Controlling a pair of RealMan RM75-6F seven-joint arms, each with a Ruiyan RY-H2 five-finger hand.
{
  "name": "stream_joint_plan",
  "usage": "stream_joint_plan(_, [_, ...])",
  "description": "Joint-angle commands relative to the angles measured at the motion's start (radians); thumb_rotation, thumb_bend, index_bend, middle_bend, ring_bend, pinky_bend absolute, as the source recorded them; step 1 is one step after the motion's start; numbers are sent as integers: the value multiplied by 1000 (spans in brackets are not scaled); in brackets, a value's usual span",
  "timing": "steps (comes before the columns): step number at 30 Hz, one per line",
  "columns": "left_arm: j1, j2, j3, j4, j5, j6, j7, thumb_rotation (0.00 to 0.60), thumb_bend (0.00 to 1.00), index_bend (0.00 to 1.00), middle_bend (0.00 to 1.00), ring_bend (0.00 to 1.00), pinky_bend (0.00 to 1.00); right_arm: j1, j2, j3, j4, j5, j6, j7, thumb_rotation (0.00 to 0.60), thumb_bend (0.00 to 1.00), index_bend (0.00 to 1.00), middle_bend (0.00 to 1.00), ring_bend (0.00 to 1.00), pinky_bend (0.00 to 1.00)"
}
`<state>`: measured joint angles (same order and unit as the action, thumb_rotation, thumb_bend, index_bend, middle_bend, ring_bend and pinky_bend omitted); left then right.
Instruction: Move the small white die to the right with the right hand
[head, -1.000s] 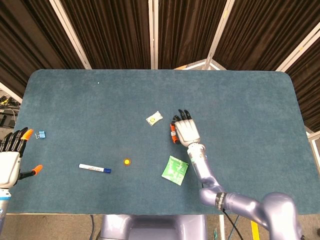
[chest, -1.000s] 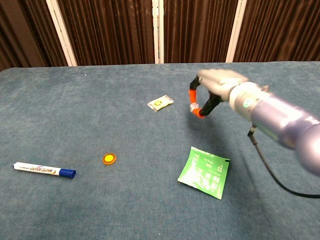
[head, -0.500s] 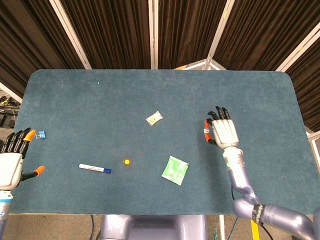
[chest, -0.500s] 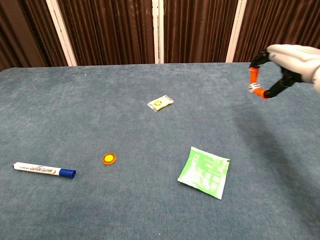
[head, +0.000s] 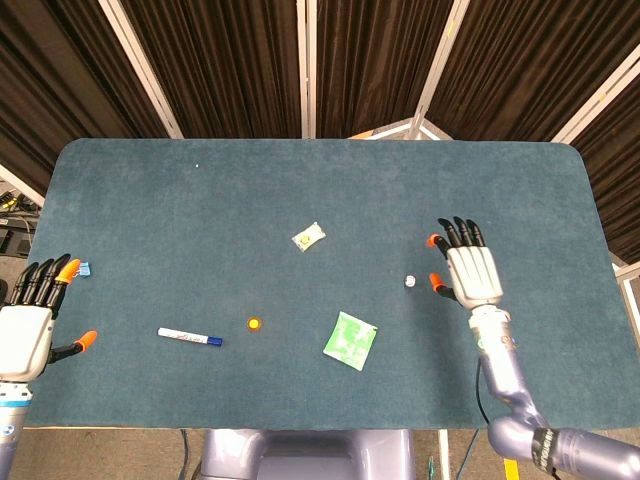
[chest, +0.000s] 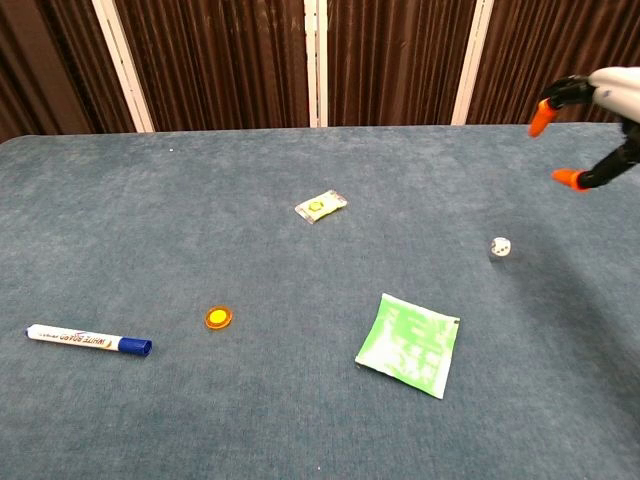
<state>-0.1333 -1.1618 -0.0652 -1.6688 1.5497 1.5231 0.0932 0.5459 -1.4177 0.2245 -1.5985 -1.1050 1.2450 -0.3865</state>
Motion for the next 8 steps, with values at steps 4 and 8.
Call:
stream_joint_plan(4, [-1,-1,9,-1,15,-1,0,600,0,0,0,0,0,-105,73,-64,-27,-82,102,71,600,243,320,68,0,0])
stream_joint_plan(8, [2,-4,17,-3,31,7,10,600,0,0,0,0,0,-204,137,-123,-15,-142,169,196,600,219,282,32,0,0])
